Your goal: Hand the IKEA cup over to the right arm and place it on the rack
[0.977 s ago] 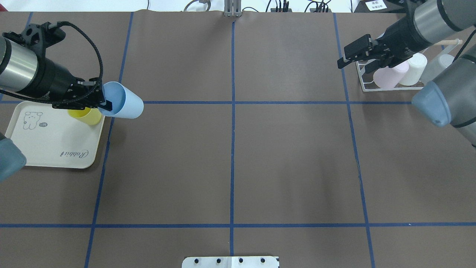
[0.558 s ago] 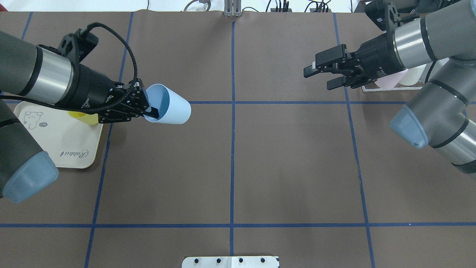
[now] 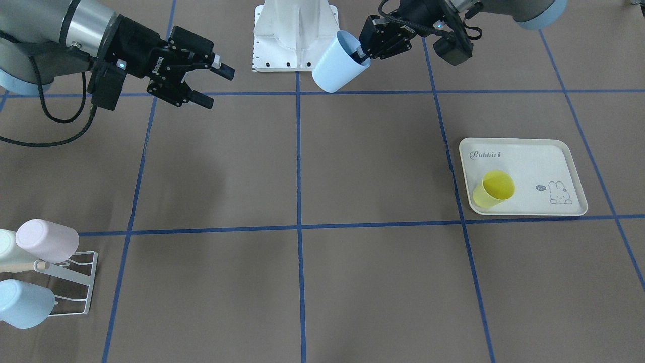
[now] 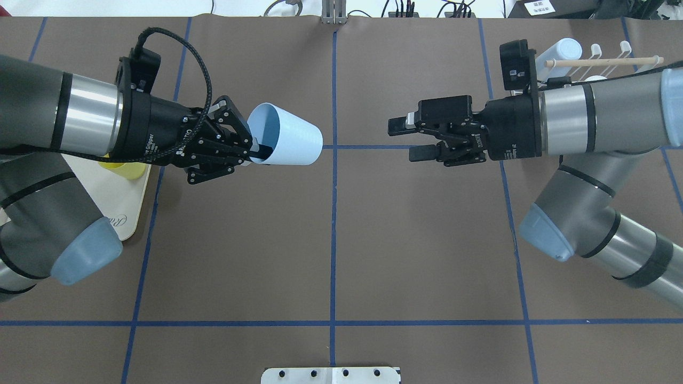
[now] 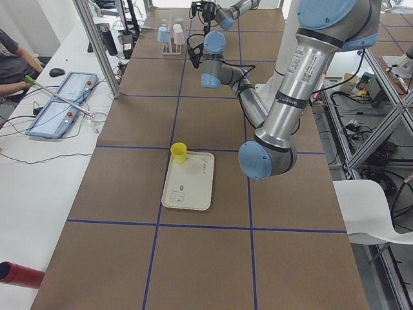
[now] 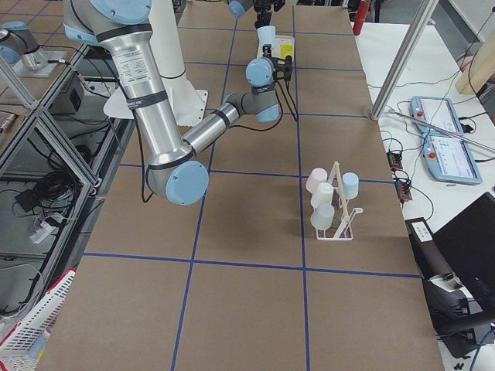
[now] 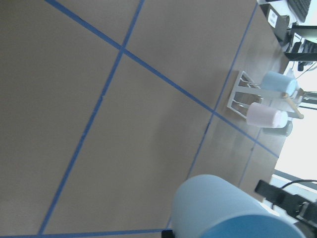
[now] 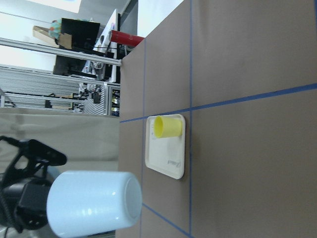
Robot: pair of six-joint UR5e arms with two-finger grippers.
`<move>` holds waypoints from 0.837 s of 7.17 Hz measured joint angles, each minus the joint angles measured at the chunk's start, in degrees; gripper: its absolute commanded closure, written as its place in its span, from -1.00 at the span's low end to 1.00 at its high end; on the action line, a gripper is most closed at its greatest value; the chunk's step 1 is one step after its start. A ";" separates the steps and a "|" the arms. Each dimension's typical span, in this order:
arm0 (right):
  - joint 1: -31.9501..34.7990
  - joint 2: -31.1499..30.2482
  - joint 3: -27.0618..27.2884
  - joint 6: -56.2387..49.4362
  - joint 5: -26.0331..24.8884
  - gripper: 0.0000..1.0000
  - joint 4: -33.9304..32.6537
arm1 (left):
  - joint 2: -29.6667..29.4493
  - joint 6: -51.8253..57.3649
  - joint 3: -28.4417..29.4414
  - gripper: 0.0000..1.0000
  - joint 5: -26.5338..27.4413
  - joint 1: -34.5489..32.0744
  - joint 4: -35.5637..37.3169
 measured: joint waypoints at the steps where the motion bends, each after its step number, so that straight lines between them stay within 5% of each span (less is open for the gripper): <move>1: -2.12 0.56 -0.05 3.38 -3.15 -0.93 5.13 | -0.15 -5.62 2.75 1.00 1.45 0.38 -8.74; 3: -5.37 1.60 -0.16 7.47 -8.78 -0.92 13.15 | -0.21 -16.96 5.68 1.00 4.82 1.00 -22.99; 6: -7.86 3.25 0.09 8.44 -14.18 -0.90 16.66 | -0.32 -27.04 6.24 1.00 8.58 4.52 -34.42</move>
